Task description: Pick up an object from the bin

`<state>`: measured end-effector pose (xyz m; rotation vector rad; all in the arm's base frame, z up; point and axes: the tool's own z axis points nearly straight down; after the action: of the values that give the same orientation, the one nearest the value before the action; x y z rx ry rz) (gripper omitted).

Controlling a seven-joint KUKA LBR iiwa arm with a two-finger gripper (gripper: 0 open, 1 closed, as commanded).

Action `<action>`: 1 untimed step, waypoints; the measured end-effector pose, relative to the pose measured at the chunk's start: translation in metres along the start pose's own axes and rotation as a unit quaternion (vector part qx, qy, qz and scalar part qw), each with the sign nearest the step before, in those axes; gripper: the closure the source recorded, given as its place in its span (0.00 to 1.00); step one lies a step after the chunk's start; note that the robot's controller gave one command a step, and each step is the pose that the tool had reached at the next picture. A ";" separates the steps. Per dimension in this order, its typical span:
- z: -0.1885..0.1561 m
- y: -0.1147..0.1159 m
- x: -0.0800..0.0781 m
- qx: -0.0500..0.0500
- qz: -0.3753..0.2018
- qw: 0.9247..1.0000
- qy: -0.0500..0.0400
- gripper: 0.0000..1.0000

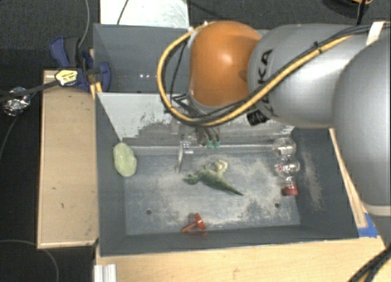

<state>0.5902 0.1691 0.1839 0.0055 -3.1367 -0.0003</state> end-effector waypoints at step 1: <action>-0.005 -0.001 -0.002 -0.001 0.002 1.000 -0.004 0.00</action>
Offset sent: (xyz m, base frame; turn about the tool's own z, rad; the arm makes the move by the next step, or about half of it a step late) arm -0.0001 -0.0476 -0.0336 0.1811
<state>0.5921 0.1682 0.1889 -0.0001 -3.1450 -0.0024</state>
